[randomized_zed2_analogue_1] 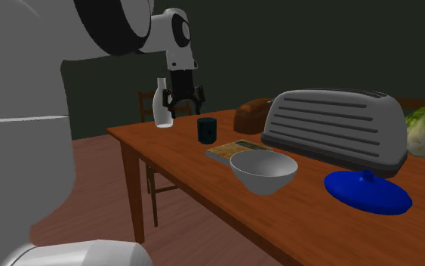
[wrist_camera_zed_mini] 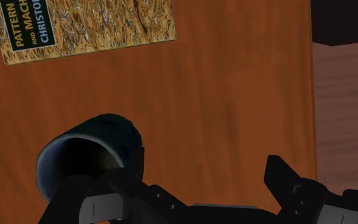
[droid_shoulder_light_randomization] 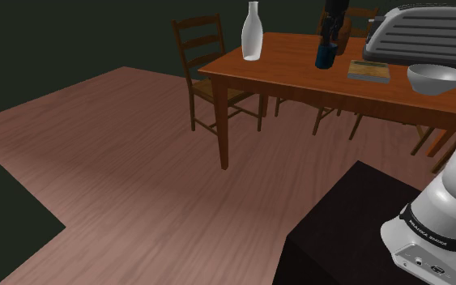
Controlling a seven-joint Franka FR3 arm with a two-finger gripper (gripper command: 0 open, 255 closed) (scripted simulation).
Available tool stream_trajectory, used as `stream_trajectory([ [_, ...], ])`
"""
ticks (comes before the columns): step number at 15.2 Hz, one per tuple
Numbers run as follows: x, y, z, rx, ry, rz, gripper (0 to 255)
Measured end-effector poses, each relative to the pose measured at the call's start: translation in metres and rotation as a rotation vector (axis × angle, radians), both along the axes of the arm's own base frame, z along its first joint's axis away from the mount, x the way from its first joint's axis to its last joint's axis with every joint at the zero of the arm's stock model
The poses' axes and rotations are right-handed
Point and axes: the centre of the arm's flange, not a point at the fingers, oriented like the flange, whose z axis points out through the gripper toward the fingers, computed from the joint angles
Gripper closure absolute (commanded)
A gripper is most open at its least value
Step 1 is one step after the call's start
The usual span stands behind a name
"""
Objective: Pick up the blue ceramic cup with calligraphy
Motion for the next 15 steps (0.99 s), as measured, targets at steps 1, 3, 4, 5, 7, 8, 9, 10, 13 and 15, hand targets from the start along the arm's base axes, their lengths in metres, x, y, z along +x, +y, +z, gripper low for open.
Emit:
stream_trajectory([
  [1, 0.009, -0.009, -0.002, 0.001, 0.005, -0.001, 0],
  [3, 0.027, -0.031, -0.007, 0.002, 0.014, -0.004, 0],
  [4, 0.035, -0.042, -0.010, 0.003, 0.019, -0.006, 0],
  [5, 0.038, -0.052, -0.013, 0.003, 0.023, -0.007, 0],
  [7, 0.043, -0.060, -0.021, 0.004, 0.027, -0.008, 0],
  [8, 0.043, -0.061, -0.026, 0.004, 0.027, -0.008, 0],
  [9, 0.044, -0.062, -0.031, 0.004, 0.028, -0.008, 0],
  [10, 0.044, -0.062, -0.036, 0.004, 0.028, -0.008, 0],
  [13, 0.044, -0.062, -0.050, 0.004, 0.028, -0.007, 0],
  [15, 0.045, -0.062, -0.054, 0.004, 0.028, -0.007, 255],
])
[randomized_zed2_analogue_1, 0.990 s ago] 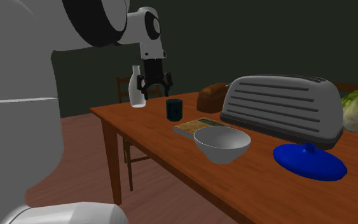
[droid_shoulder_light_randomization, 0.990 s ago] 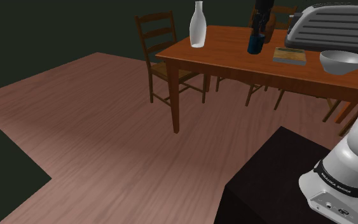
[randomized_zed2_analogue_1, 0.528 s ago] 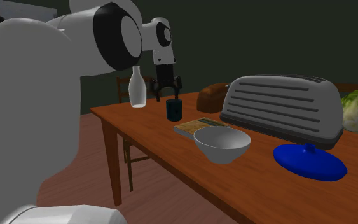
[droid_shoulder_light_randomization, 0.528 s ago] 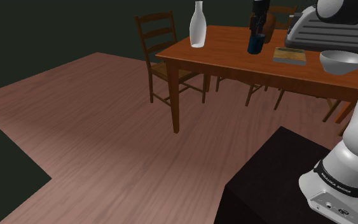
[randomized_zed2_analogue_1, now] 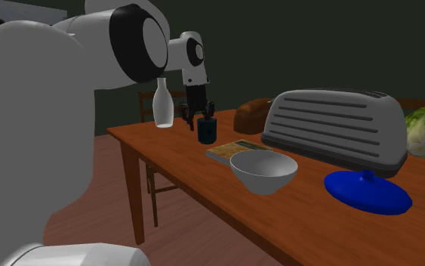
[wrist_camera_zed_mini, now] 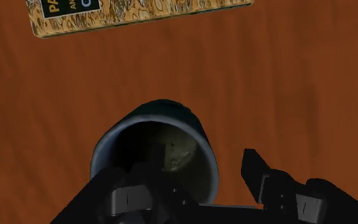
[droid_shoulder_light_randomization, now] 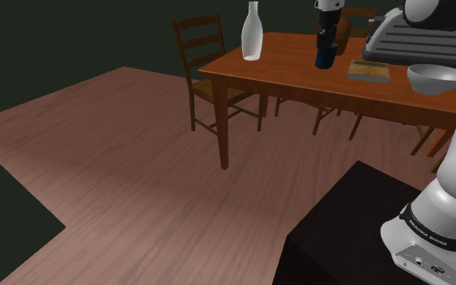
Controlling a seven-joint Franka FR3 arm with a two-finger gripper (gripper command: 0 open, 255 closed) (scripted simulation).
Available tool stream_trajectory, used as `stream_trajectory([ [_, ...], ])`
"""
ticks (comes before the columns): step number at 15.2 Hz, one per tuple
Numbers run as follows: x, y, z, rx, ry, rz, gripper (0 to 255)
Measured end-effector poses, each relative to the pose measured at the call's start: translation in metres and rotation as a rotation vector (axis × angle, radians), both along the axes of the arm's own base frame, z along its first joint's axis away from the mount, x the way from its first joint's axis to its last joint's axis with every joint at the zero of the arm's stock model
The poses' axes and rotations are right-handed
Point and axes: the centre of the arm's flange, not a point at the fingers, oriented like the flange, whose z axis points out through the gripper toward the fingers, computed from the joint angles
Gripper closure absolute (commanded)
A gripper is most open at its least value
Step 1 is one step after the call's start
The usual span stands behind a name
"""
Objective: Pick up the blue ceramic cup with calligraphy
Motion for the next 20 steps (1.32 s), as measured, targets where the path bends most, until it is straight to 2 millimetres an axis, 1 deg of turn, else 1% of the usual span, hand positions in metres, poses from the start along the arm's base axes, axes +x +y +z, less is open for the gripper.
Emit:
stream_trajectory([
  [9, 0.000, 0.000, -0.001, 0.000, -0.001, 0.000, 255],
  [10, 0.000, 0.000, 0.001, 0.000, 0.000, 0.000, 255],
  [12, -0.001, 0.001, 0.009, 0.000, 0.000, 0.000, 255],
  [20, 0.000, -0.001, 0.052, 0.000, 0.000, 0.000, 255],
])
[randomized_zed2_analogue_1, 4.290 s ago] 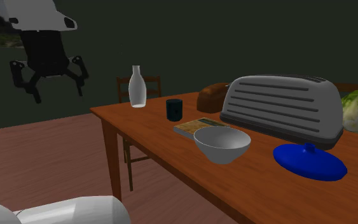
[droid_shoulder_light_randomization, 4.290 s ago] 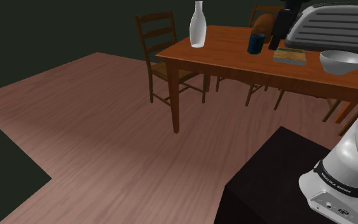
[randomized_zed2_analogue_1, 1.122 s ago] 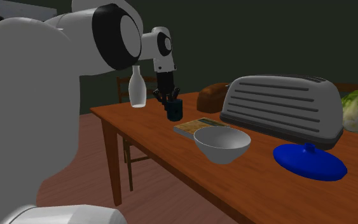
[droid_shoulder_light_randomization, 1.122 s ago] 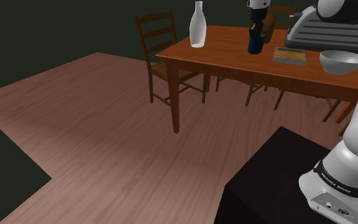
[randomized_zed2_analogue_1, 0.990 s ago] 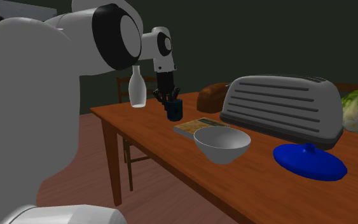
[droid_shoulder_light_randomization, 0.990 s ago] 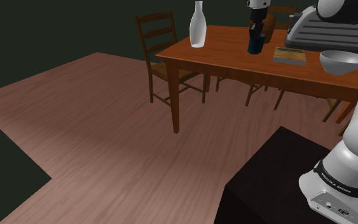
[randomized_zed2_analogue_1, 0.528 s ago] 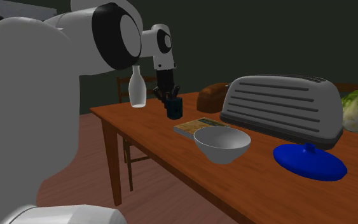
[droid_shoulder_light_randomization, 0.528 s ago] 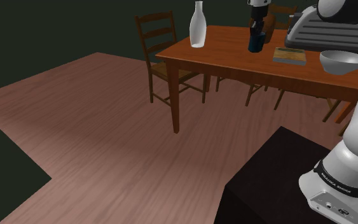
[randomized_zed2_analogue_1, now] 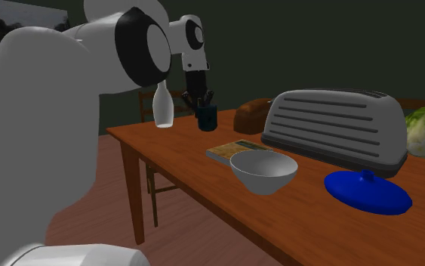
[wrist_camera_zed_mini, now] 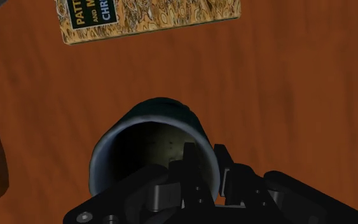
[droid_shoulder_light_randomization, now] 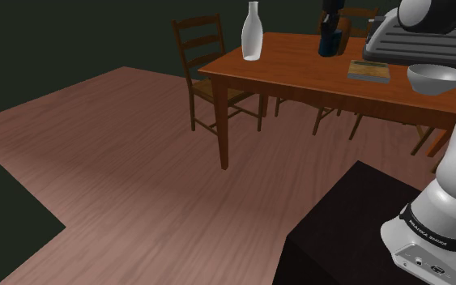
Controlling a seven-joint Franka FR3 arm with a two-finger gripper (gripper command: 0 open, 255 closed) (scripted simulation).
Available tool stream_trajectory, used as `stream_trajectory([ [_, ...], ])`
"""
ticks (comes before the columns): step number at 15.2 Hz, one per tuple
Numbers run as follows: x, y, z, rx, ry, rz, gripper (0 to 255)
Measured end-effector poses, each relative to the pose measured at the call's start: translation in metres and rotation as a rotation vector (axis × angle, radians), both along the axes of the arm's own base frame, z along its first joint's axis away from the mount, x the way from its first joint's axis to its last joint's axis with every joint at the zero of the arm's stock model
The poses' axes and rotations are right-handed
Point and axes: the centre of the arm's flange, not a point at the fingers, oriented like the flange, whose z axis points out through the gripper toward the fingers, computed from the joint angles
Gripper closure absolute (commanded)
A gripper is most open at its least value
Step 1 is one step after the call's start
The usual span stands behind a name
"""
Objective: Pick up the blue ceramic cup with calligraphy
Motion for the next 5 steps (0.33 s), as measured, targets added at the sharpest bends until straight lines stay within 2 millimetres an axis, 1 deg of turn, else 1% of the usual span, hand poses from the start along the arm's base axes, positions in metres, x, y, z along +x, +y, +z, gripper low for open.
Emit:
stream_trajectory([
  [5, 0.000, 0.000, 0.024, 0.000, 0.000, 0.000, 255],
])
